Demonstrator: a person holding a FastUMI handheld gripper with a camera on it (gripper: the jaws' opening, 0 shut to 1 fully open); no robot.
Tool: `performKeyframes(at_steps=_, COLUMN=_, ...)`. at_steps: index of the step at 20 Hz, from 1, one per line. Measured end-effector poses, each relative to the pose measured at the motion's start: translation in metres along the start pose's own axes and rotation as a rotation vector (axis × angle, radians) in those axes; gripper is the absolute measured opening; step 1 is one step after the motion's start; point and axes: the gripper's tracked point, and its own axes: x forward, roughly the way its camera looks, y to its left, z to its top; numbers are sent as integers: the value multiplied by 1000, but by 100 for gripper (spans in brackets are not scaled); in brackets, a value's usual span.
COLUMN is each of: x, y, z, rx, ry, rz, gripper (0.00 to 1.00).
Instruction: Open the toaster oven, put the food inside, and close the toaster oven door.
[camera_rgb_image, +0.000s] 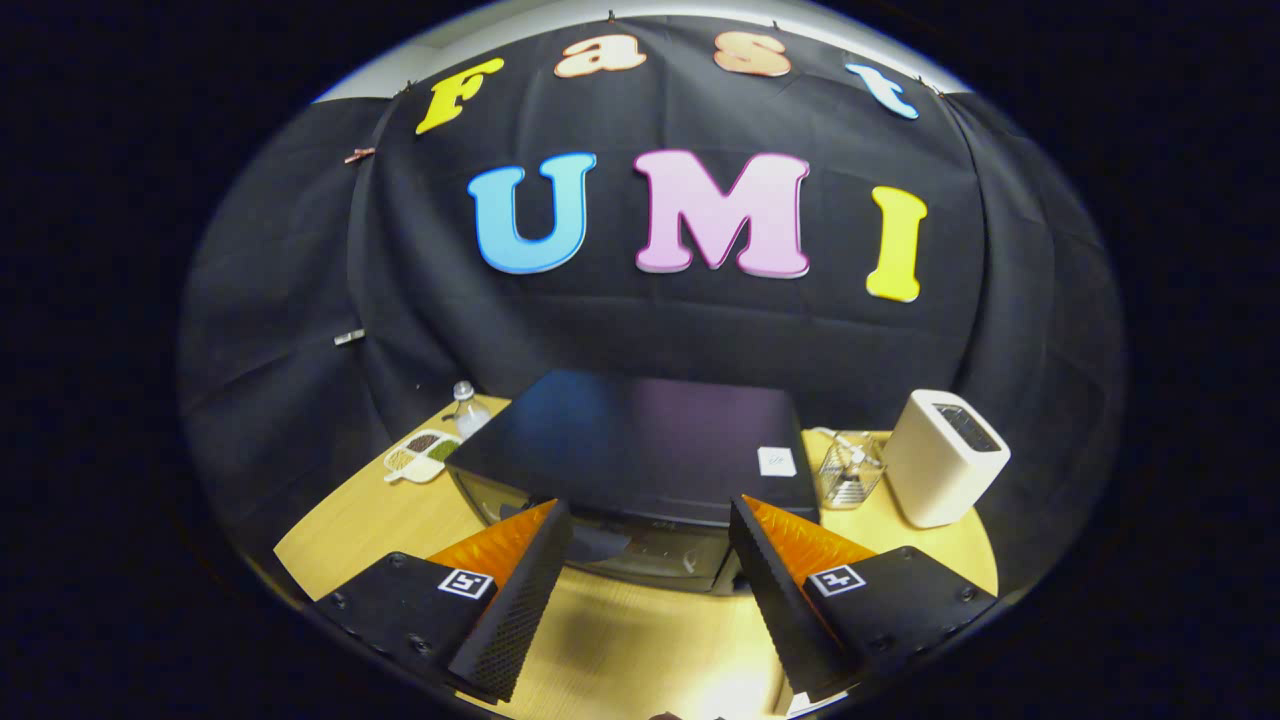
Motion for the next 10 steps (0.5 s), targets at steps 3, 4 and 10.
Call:
performKeyframes(at_steps=3, x=-26, y=-22, z=31, rx=17, ry=-84, rz=-43, gripper=98)
performKeyframes(at_steps=4, x=-34, y=-29, z=39, rx=16, ry=-109, rz=-57, gripper=98)
performKeyframes(at_steps=10, x=-91, y=-50, z=62, rx=22, ry=-208, rz=-123, gripper=98)
